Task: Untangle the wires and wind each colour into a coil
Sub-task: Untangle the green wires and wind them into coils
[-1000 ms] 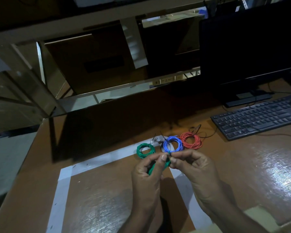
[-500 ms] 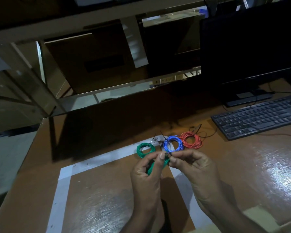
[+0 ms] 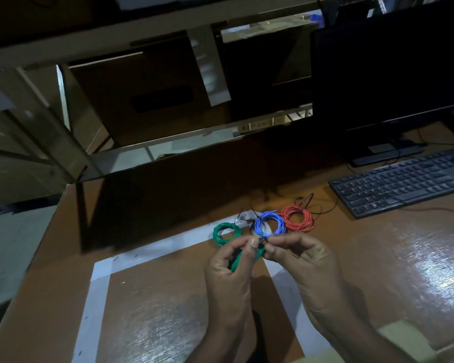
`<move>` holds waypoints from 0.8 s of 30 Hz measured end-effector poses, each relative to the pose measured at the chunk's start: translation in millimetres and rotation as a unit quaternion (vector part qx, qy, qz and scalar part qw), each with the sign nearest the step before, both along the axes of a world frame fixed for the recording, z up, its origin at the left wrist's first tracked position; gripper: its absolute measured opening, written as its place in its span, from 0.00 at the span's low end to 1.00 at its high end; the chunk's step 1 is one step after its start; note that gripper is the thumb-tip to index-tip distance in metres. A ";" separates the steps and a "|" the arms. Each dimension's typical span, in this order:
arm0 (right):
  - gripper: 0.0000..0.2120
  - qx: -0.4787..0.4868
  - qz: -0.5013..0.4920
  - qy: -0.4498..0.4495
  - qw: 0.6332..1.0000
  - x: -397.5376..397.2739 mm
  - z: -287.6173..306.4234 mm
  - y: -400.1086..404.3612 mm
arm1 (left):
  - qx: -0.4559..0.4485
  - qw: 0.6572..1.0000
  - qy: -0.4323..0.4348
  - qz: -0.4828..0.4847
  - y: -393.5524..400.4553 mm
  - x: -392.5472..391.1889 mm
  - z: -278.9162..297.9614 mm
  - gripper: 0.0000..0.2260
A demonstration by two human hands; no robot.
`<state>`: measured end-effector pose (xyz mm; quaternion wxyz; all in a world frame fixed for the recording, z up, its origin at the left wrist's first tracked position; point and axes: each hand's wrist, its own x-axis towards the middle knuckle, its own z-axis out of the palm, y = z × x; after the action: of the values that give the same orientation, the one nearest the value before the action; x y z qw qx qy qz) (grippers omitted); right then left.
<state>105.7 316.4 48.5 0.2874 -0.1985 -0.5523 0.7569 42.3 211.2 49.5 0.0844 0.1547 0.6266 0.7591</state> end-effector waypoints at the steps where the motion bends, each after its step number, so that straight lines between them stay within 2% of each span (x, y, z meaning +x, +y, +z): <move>1: 0.07 0.001 0.000 -0.001 1.000 0.1 -0.2 -0.1 | 0.001 1.000 0.001 0.001 0.1 0.2 -0.2 0.06; 7: 0.07 0.002 0.006 -0.009 1.000 1.2 0.6 -0.1 | -0.003 1.000 0.006 -0.001 -0.5 0.4 -0.4 0.06; 14: 0.07 0.012 0.006 -0.006 1.000 1.1 3.1 -1.2 | 0.006 0.999 -0.033 0.013 0.3 2.0 -4.4 0.07; 24: 0.06 0.018 0.013 -0.014 1.000 1.5 2.1 -0.1 | 0.007 1.000 -0.016 -0.001 -0.5 2.0 -4.9 0.07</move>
<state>107.2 316.3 50.6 0.2733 -0.1961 -0.5724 0.7478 44.3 210.7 44.6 0.0944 0.1435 0.6199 0.7656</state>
